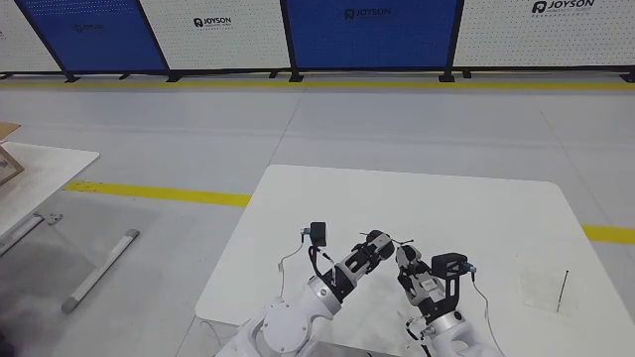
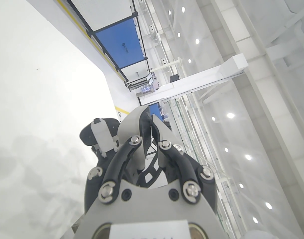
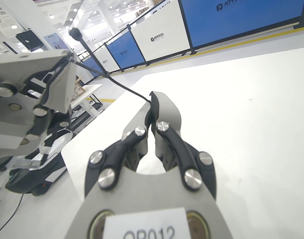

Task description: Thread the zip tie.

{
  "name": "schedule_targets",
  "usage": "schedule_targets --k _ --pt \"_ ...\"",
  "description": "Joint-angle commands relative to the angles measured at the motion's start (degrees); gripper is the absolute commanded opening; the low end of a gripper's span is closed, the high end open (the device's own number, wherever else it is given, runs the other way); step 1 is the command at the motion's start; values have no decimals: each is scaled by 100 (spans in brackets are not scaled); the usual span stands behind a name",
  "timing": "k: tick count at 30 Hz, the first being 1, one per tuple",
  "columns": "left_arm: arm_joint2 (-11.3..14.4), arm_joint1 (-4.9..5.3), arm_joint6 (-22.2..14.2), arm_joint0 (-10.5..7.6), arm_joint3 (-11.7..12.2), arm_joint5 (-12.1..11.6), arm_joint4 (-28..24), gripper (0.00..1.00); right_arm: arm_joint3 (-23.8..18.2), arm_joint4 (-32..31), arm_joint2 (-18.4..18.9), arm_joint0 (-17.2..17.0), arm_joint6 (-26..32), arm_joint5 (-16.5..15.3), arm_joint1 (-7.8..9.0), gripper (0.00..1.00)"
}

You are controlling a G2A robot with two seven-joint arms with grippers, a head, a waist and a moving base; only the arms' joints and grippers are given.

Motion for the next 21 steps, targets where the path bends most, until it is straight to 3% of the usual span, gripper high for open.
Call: schedule_targets --k 1,21 --pt "-3 2 -1 14 -16 -13 -1 0 0 0 0 2 3 0 0 0" --pt "-73 35 -54 166 -137 -164 27 0 61 -59 -54 53 9 69 -12 0"
